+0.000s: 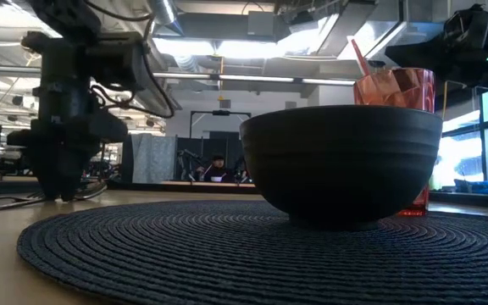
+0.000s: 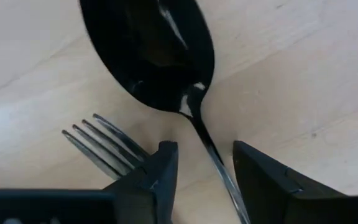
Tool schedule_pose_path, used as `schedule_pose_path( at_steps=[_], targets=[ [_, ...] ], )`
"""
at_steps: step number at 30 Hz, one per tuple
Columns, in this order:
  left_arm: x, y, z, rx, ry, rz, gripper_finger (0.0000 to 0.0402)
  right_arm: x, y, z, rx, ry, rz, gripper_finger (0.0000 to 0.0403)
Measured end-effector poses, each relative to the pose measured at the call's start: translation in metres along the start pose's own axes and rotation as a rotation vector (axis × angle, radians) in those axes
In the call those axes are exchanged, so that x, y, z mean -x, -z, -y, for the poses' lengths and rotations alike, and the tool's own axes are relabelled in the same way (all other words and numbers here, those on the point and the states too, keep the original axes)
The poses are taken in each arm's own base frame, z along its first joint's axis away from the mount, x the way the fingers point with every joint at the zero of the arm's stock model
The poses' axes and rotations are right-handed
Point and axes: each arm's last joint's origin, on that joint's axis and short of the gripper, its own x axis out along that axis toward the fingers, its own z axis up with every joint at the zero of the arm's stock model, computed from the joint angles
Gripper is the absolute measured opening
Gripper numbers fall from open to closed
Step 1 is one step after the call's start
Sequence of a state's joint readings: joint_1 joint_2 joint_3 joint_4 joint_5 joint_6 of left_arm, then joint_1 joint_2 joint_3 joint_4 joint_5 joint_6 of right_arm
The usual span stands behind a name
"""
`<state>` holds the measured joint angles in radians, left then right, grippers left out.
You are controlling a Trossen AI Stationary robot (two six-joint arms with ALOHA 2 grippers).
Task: Pick & Place Utensil
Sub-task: Put the black spoon into the black bowl
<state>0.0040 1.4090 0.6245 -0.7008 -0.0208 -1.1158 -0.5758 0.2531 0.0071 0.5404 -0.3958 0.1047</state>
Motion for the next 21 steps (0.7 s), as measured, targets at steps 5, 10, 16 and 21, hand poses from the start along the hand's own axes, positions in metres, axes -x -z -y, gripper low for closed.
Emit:
schedule_pose_path(
  at_steps=[5,10,16,21],
  targets=[
    [-0.009,-0.002,0.004,-0.027,-0.013,-0.015,0.0114,0.0,0.0,0.0,0.0,0.0,0.0,0.0015],
    [-0.011,-0.003,0.006,-0.048,-0.002,-0.011,0.0068,0.0,0.0,0.0,0.0,0.0,0.0,0.0004],
    [-0.006,-0.003,0.006,-0.074,0.036,0.014,0.001,0.0,0.0,0.0,-0.02,-0.001,0.0,0.0015],
    [0.002,-0.008,0.013,-0.125,0.048,0.075,0.0006,0.0,0.0,-0.001,-0.027,-0.025,-0.003,0.0011]
  ],
)
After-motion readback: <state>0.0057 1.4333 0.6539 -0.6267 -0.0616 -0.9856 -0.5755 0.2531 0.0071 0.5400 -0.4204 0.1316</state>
